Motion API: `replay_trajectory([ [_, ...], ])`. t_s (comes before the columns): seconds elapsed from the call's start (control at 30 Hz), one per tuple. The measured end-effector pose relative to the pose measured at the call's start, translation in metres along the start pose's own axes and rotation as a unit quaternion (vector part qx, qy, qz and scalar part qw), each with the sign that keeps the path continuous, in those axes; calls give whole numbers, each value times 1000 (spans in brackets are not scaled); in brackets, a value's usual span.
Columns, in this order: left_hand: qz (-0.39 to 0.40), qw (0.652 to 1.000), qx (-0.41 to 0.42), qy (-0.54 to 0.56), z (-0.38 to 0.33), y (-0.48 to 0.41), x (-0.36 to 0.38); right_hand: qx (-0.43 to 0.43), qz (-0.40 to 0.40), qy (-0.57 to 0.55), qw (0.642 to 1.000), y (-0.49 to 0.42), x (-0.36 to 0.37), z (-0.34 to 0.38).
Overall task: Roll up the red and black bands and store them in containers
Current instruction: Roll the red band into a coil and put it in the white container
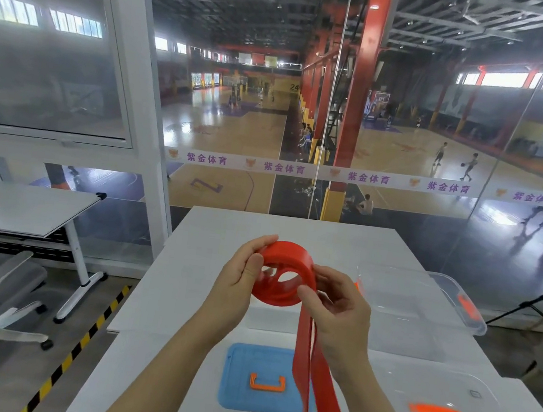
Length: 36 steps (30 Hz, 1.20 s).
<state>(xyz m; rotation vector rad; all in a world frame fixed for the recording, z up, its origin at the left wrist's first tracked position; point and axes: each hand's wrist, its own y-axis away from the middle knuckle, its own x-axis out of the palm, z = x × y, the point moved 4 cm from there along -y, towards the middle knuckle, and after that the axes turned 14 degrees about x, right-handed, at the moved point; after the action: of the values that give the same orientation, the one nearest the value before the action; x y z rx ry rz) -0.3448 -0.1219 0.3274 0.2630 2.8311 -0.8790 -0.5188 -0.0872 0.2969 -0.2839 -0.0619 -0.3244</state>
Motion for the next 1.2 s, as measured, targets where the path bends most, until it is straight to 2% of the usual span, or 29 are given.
replay_trajectory([
  [0.2,65,996,-5,-55,-1,-1,-4,-5,6,30,1000,-11,-6,6],
  [0.33,92,991,8,-102,-10,-10,-8,-14,25,87,996,-15,-9,9],
  [0.5,152,982,24,-105,-21,-15,-5,-27,57,119,991,-13,-2,11],
  [0.6,178,966,64,-177,-21,-13,-1,-31,67,110,991,-11,1,13],
  [0.73,119,979,87,-138,-19,-9,-2,-12,56,81,995,-7,4,13],
  [0.9,-6,998,37,-41,-23,-4,-4,3,38,41,998,4,10,4],
  [1.07,-158,985,-2,76,-21,-3,-3,27,22,6,999,11,13,-8],
  [1.2,-142,986,-9,83,-15,0,2,33,0,-18,999,9,11,-5],
])
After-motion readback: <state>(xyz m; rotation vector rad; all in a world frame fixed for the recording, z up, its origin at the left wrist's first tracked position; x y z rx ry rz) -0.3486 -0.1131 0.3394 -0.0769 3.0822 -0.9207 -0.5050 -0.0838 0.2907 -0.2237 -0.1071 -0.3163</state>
